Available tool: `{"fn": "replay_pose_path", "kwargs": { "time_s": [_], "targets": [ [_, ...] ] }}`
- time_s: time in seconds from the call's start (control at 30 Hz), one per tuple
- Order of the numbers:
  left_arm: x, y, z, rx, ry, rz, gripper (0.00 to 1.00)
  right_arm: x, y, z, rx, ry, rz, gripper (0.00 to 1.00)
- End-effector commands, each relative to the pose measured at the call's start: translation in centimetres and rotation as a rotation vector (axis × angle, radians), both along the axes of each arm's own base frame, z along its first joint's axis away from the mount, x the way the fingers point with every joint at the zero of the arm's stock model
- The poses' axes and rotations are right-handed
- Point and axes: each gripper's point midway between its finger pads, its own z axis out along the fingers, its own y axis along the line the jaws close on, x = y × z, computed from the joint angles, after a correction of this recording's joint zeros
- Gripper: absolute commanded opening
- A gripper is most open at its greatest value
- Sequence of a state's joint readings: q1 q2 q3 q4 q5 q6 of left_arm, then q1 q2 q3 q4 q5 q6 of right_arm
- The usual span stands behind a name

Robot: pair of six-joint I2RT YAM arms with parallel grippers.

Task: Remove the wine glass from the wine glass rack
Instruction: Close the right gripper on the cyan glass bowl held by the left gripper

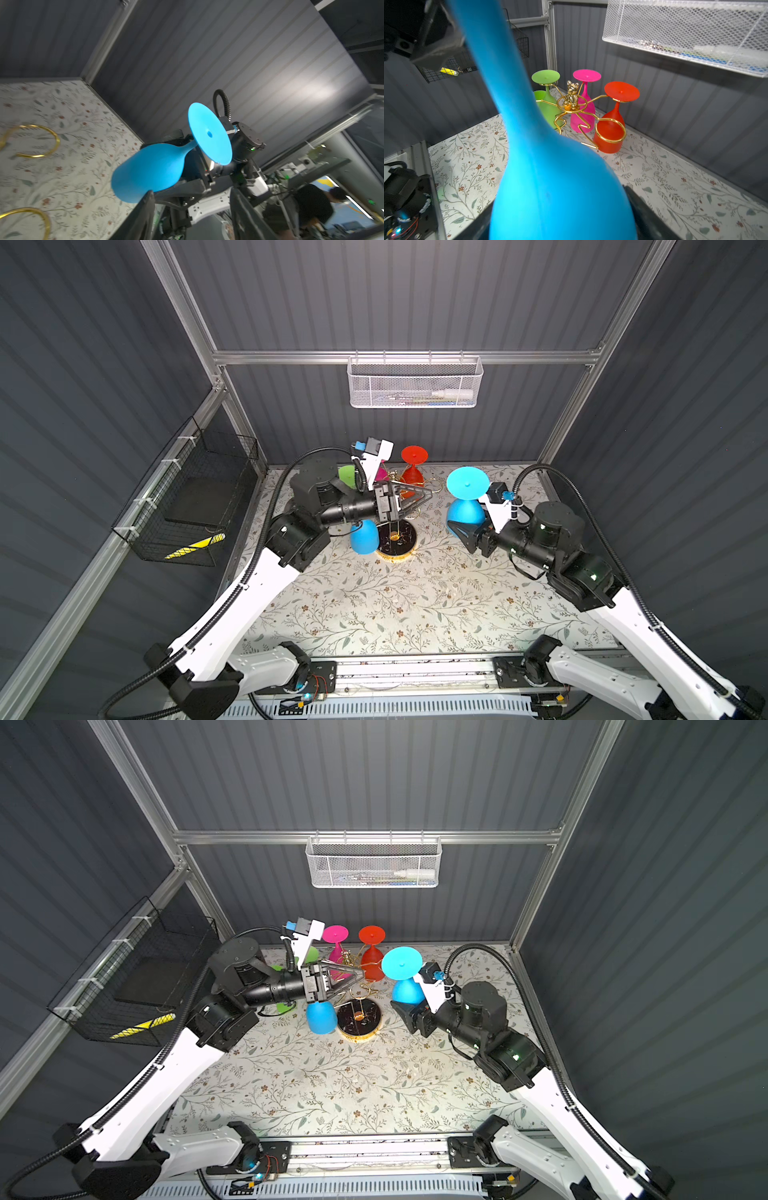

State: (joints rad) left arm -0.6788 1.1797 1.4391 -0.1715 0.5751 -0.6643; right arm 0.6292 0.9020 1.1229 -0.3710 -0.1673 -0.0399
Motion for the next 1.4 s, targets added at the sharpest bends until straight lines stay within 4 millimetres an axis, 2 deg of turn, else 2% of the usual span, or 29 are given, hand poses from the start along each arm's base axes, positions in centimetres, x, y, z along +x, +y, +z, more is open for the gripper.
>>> {"fn": "replay_pose_path", "kwargs": {
  "time_s": [0.0,0.07,0.1,0.4,0.57,0.8,0.83,1.0,1.37],
  "targets": [
    [3.0,3.3,0.4,0.14,-0.294,0.282,0.59,-0.7,-0.6,-0.5,-0.032,0.121,-0.021,0.7],
    [3.2,3.4,1.0,0.15,-0.404,0.304,0.58,-1.0,-0.7,-0.2,-0.043,0.152,-0.014,0.69],
    [3.4,3.0,0.1,0.174,-0.45,0.293,0.58,-1.2,-0.7,-0.2,-0.05,0.17,-0.009,0.68],
    [3.2,0.8,-0.7,0.319,-1.028,0.299,0.56,-1.5,-0.6,-0.4,-0.105,0.26,-0.01,0.68],
    [2.9,-0.9,-0.7,0.334,-1.197,0.281,0.56,-1.2,-0.3,-0.2,-0.12,0.296,-0.013,0.68],
    [2.5,-1.8,-0.5,0.342,-1.311,0.28,0.56,-1.5,0.1,0.2,-0.127,0.322,0.002,0.68],
    [2.7,-1.7,-0.4,0.343,-1.316,0.292,0.56,-1.0,0.7,-0.6,-0.145,0.347,0.004,0.67],
    [2.5,-1.6,0.5,0.315,-1.337,0.312,0.54,-1.3,1.6,-1.2,-0.165,0.367,0.028,0.67],
    [2.9,-3.0,-1.5,0.353,-1.318,0.234,0.52,-2.0,2.9,-2.0,-0.179,0.386,0.064,0.67]
  ]
}}
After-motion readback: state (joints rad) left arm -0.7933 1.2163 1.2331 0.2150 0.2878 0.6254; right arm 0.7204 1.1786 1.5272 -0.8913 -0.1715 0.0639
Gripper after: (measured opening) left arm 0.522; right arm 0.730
